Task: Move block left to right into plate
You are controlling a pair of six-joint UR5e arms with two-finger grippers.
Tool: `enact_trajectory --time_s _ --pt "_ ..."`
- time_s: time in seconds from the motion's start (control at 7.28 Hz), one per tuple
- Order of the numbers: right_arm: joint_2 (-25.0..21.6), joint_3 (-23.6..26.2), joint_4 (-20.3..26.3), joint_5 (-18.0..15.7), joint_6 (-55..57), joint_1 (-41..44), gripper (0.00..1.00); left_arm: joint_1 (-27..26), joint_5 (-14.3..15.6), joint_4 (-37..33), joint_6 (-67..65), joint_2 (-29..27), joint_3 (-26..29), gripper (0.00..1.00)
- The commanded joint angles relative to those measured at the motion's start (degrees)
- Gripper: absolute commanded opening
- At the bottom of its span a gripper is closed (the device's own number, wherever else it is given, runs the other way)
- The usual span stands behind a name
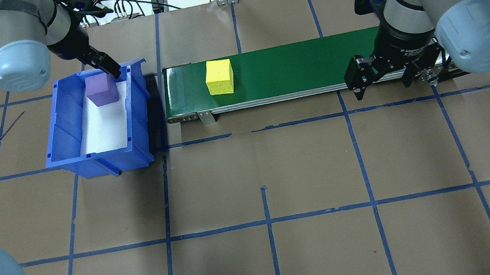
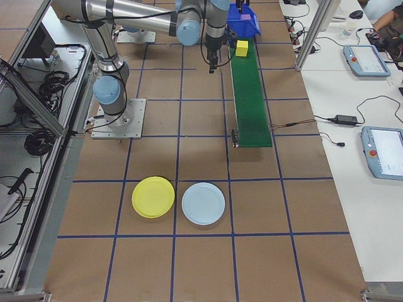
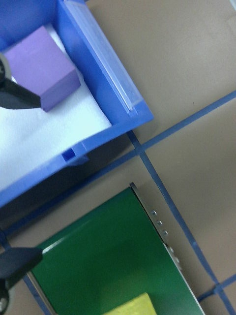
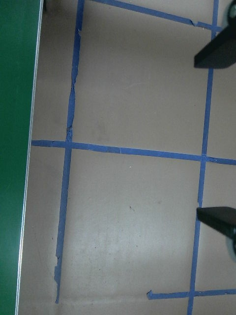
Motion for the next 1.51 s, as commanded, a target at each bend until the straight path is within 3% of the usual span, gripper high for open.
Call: enact_trajectory --time_s 0.0,0.41,1.37 --pt "0.0 0.1 0.0 -0.1 -0.9 0.0 1.0 2.6 4.2 1.0 8.7 -0.8 -2.2 1.0" --pt "0.0 0.9 0.0 -0.2 -1.3 -0.1 1.0 2.6 4.3 5.4 26.2 -4.7 -1.9 1.0" --pt "0.0 0.9 0.0 0.1 -1.3 -0.2 1.0 2.6 3.9 12.3 40.6 -8.9 -2.3 1.0"
